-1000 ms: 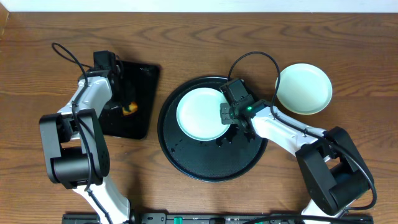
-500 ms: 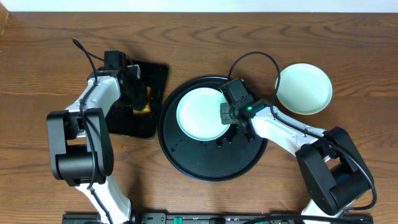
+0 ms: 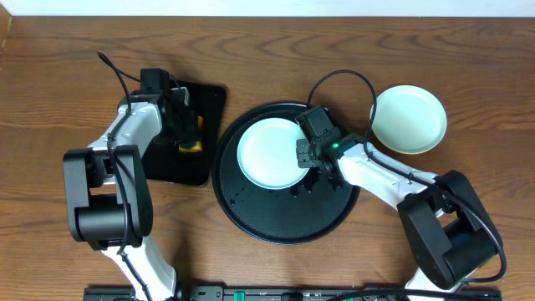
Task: Clean dirty plates on tray and stack at the side
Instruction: 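Lower the sponge into the black rectangular tray and release it with the left gripper, then lift the second pale green plate with the right gripper toward the right stack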
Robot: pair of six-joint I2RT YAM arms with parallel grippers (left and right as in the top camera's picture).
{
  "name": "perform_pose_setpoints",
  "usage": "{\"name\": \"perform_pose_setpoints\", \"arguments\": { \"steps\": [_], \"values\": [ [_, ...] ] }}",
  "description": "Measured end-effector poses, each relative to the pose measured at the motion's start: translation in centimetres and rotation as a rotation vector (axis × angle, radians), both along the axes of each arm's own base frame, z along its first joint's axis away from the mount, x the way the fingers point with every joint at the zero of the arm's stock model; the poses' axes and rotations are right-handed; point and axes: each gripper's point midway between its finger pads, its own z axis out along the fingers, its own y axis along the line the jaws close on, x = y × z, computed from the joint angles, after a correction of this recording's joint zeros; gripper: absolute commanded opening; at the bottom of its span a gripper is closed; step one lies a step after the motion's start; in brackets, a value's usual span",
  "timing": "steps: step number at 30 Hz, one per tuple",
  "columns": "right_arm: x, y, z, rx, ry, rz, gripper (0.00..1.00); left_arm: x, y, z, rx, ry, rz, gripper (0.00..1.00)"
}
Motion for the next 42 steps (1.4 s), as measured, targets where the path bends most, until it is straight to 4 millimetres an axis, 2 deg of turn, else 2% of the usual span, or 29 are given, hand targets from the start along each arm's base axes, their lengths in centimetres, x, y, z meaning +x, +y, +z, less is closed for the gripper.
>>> {"name": "perform_pose_setpoints", "arguments": {
  "steps": [3,4,5,7,10,12,13,14,15,16,17,19,20,21,22,23,28,34,36,42],
  "values": [
    [0.0,0.0,0.0,0.0,0.001,0.0,0.08,0.0,0.0,0.0,0.0,-0.001,-0.007,0.08],
    [0.0,0.0,0.0,-0.001,0.001,0.0,0.08,0.0,0.0,0.0,0.001,-0.002,-0.008,0.22],
    [-0.1,0.0,0.0,-0.002,0.004,0.0,0.09,0.0,0.0,0.0,0.002,-0.003,-0.015,0.28],
    [-0.1,-0.1,-0.1,-0.003,0.006,0.0,0.09,0.0,0.0,0.0,-0.001,0.0,-0.003,0.08],
    [-0.2,-0.1,-0.1,-0.004,0.008,0.0,0.09,-0.1,0.0,-0.1,-0.001,0.001,-0.004,0.07],
    [-0.2,-0.1,-0.1,-0.004,0.008,0.0,0.09,-0.1,0.0,-0.1,-0.001,0.001,-0.005,0.42],
    [-0.2,-0.1,-0.1,-0.003,0.008,0.001,0.09,-0.1,0.0,-0.1,0.0,0.001,-0.009,0.52],
    [-0.2,-0.1,-0.1,-0.002,0.009,0.001,0.09,-0.1,0.0,-0.1,0.0,0.002,-0.007,0.53],
    [-0.2,0.0,-0.1,-0.002,0.009,0.002,0.09,-0.1,0.0,-0.1,-0.001,0.002,-0.004,0.45],
    [-0.2,0.0,-0.1,-0.001,0.01,0.002,0.09,-0.1,0.0,-0.1,-0.002,0.002,0.001,0.18],
    [-0.2,0.0,-0.1,0.0,0.012,0.003,0.09,-0.1,0.0,-0.1,-0.001,0.003,0.003,0.07],
    [-0.3,0.0,-0.1,0.002,0.014,0.004,0.08,-0.1,0.0,-0.1,-0.001,0.004,-0.003,0.07],
    [-0.3,0.1,-0.1,0.004,0.015,0.005,0.07,-0.1,0.0,-0.1,-0.001,0.005,-0.004,0.15],
    [-0.3,0.1,-0.2,0.005,0.017,0.005,0.03,-0.1,0.0,-0.1,0.0,0.004,-0.009,0.47],
    [-0.4,0.1,-0.3,0.004,0.02,0.008,0.01,-0.1,0.0,-0.1,0.001,0.004,-0.009,0.64],
    [-0.3,0.1,-0.3,0.006,0.02,0.005,0.01,-0.2,0.0,-0.1,-0.001,0.006,-0.006,0.69],
    [0.4,0.6,-0.2,0.028,-0.008,0.005,0.01,0.0,-0.1,0.1,-0.001,0.0,-0.004,0.78],
    [1.7,1.4,1.0,0.021,-0.089,0.109,0.01,0.0,-0.1,0.1,-0.002,0.0,-0.003,0.8],
    [2.0,1.6,2.1,0.014,-0.128,0.151,0.01,0.0,-0.1,0.1,-0.002,0.0,-0.004,0.8],
    [3.1,1.2,8.7,-0.03,-0.313,0.244,0.01,0.0,-0.1,0.1,-0.002,0.0,-0.005,0.81]
  ]
}}
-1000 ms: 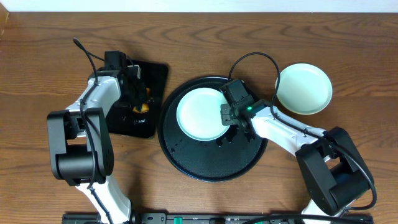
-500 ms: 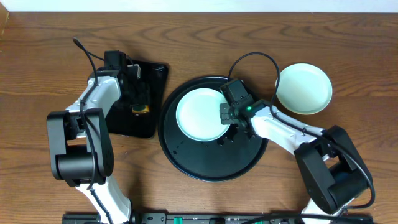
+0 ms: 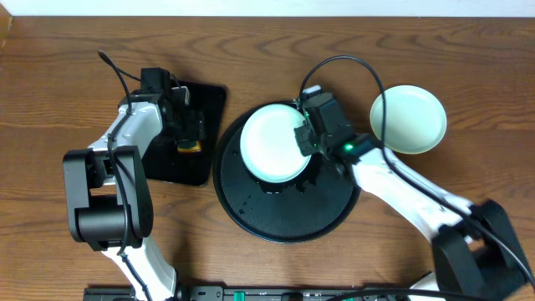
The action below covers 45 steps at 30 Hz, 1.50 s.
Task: Clean dirty plates on tray and stack at the side
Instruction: 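Lift the second pale green plate with the right gripper toward the right stack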
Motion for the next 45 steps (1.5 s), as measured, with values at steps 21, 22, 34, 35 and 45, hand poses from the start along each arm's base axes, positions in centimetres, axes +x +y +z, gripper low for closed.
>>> {"name": "perform_pose_setpoints", "arguments": {
  "steps": [21,22,34,35,45],
  "values": [
    [1.7,-1.8,6.0,-0.451,-0.334,0.159,0.01,0.1,0.0,0.1,0.004,-0.003,-0.001,0.9],
    [1.7,-1.5,6.4,-0.469,-0.356,0.16,0.01,0.1,0.0,0.1,0.004,-0.003,-0.001,0.9],
    [1.7,0.7,10.9,-0.611,-0.566,0.128,0.01,0.0,0.0,0.1,0.004,-0.002,-0.001,0.91],
    [1.7,0.8,11.1,-0.62,-0.575,0.124,0.01,0.1,0.0,0.1,0.004,-0.003,-0.001,0.91],
    [1.7,0.3,11.8,-0.67,-0.594,0.098,0.01,0.1,0.0,0.1,0.004,-0.003,-0.001,0.91]
  ]
}}
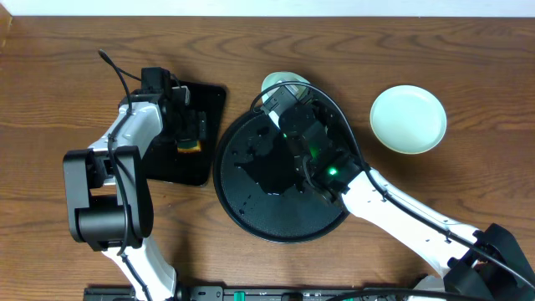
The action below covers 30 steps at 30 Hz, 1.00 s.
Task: Clean dirty plates on tray and stack at the side
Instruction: 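Lift the second pale green plate with the right gripper toward the right stack, then lower the plate onto the stacked plates at right with the right gripper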
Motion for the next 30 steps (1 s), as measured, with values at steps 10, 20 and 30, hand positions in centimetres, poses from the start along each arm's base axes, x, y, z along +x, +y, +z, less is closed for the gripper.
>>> {"name": "perform_pose_setpoints", "arguments": {
  "steps": [10,20,30],
  "values": [
    [0.0,-0.3,0.1,-0.005,-0.006,-0.016,0.01,0.0,0.0,0.0,0.0,0.0,0.0,0.91],
    [0.8,-4.2,-1.1,0.207,0.007,-0.218,0.01,0.0,0.0,0.0,0.0,0.0,0.0,0.91],
    [2.9,-14.8,-5.0,0.571,0.09,-0.571,0.01,0.0,0.0,0.0,0.0,0.0,0.0,0.91]
  ]
}}
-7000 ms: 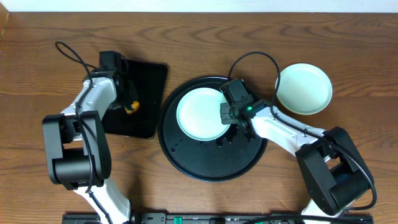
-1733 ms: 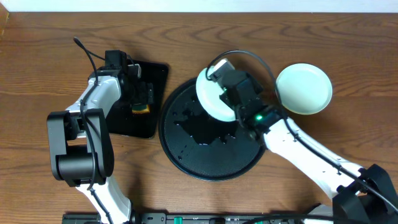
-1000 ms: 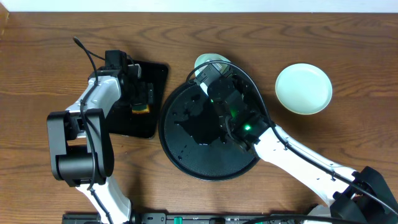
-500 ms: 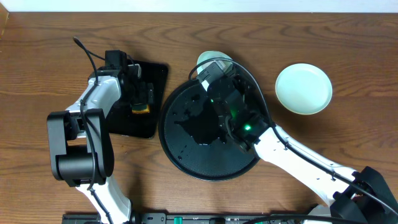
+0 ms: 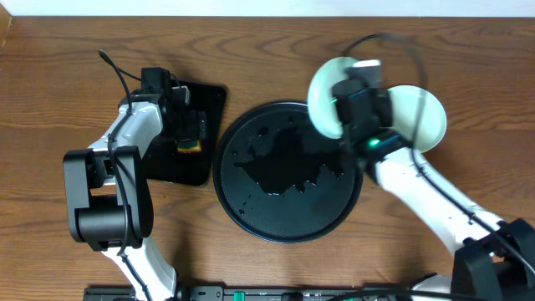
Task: Clean dirty plates on tray and stack at the side
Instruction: 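Lower the plate onto the stacked plates at right with the right gripper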
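My right gripper (image 5: 355, 90) is shut on a pale green plate (image 5: 326, 99), which it holds tilted and blurred above the right rim of the round black tray (image 5: 251, 201). A second pale green plate (image 5: 422, 125) lies on the table just right of the held one, partly under my right wrist. The tray holds no plates and shows wet smears. My left gripper (image 5: 189, 132) hangs over the black mat (image 5: 167, 167), its tips at a yellow sponge (image 5: 191, 146). From above the gap between its fingers cannot be seen.
The wooden table (image 5: 50, 100) spreads around the tray and mat. The right arm's black cable (image 5: 393, 42) loops above the plates. The arm bases stand at the near edge, and a white wall strip runs along the far edge.
My right gripper has moved with the plate from the tray's far left rim to above its right rim, beside the plate on the table. The left arm has not moved.
First the plate lay in the tray with my right gripper at its right edge. Then the gripper held it raised over the tray, later tipped at the tray's far rim, and now beside the second plate. My left gripper stayed over the sponge throughout.
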Robot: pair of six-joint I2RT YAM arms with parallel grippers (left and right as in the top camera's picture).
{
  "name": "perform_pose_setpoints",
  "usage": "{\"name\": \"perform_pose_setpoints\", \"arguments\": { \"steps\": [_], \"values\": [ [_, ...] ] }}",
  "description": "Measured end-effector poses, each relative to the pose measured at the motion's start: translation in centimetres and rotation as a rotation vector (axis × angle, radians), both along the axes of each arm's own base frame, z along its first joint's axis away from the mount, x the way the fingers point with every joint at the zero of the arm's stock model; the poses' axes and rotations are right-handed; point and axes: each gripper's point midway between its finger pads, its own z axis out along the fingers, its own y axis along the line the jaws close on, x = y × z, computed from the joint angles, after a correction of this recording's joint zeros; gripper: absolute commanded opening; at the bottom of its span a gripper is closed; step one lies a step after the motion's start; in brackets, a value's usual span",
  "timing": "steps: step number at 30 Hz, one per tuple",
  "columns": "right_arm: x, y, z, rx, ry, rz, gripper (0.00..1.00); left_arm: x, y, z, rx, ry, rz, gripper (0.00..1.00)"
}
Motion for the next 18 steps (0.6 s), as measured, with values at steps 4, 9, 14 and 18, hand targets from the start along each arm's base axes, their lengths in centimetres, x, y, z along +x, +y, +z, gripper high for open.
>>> {"name": "perform_pose_setpoints", "arguments": {
  "steps": [4,9,14,18],
  "values": [
    [0.9,-4.0,-1.1,0.188,-0.001,-0.106,0.01,0.0,0.0,0.0,0.0,0.0,0.0,0.91],
    [0.7,-9.7,-2.6,0.369,0.011,-0.269,0.01,0.0,0.0,0.0,0.0,0.0,0.0,0.92],
    [-0.5,-15.3,-3.5,0.47,0.012,-0.422,0.01,0.0,0.0,0.0,0.0,0.0,0.0,0.91],
    [-1.4,-18.3,-4.1,0.522,0.015,-0.495,0.01,0.0,0.0,0.0,0.0,0.0,0.0,0.91]
  ]
}}
